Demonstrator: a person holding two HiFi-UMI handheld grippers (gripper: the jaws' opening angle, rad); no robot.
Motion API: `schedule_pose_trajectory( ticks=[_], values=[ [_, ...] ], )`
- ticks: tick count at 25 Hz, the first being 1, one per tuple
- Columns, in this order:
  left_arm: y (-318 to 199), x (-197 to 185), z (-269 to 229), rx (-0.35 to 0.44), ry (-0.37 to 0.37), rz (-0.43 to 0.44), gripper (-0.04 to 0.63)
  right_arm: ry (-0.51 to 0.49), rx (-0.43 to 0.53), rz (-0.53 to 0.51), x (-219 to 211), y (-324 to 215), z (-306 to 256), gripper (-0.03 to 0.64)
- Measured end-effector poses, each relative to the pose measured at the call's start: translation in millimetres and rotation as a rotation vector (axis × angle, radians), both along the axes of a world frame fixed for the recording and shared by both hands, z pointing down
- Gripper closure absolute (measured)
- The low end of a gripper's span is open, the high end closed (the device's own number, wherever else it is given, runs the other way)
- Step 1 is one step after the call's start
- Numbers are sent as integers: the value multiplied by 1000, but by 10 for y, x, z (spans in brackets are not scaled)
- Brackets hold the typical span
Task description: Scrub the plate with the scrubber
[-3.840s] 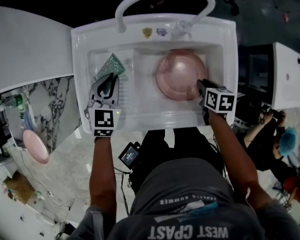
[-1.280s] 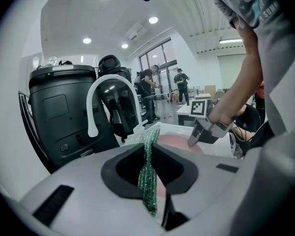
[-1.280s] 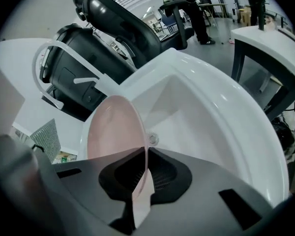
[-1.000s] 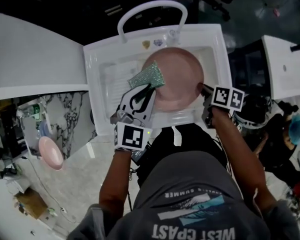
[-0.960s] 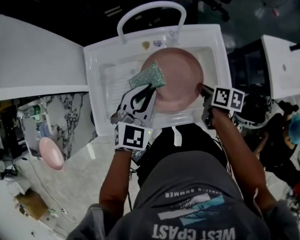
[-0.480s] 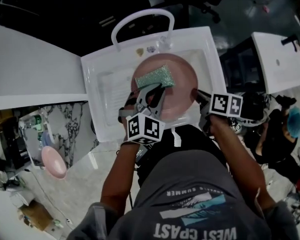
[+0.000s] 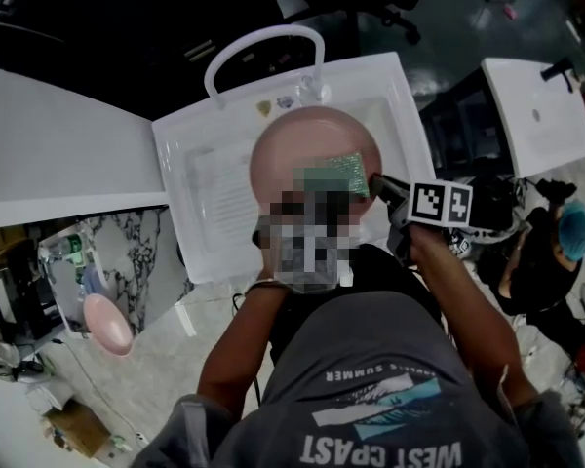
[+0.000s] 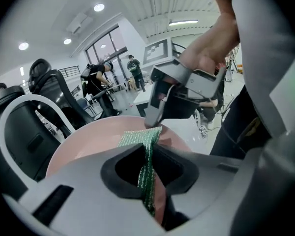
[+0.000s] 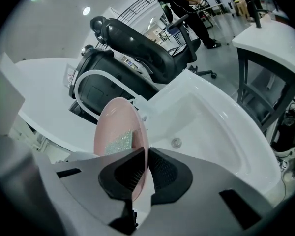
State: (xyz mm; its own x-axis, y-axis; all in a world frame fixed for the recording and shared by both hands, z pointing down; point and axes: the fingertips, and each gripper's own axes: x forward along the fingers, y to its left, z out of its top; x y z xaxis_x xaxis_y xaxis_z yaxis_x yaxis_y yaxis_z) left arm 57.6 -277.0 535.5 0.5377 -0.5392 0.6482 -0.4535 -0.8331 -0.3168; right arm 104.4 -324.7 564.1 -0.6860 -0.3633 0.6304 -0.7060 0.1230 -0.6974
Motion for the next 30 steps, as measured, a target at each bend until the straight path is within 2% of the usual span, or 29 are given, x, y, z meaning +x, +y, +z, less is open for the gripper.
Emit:
schedule_pose_trajectory(
  ticks=[3,6,14,17,20,23,28,30],
  values=[
    [188,-27,45,-38,-18,10,541,-3,6,20,97,-99,-5,575],
    [273,-131,92,-41,-57,-11,541,-6,16,21,130,-182,-14,575],
    [-96,-688,-66,27,-128,-175,541,-3,2,-55,-13,-35,-7,575],
    [-281,-734,-159,53,-133,-192,541,-14,-12,-92,-113,94,-12,574],
    [-378,-576,-167,57,-129,-156,541,-35,-20,-108,-195,173,-37,574],
    [-326,-328,-91,17,-115,-82,540,-43,-16,-84,-144,113,-56,571],
    [72,126,42,-69,-88,80,540,-30,8,-18,93,-113,-106,571],
    [233,245,67,-88,-78,113,540,-21,25,3,171,-188,-132,571]
  ],
)
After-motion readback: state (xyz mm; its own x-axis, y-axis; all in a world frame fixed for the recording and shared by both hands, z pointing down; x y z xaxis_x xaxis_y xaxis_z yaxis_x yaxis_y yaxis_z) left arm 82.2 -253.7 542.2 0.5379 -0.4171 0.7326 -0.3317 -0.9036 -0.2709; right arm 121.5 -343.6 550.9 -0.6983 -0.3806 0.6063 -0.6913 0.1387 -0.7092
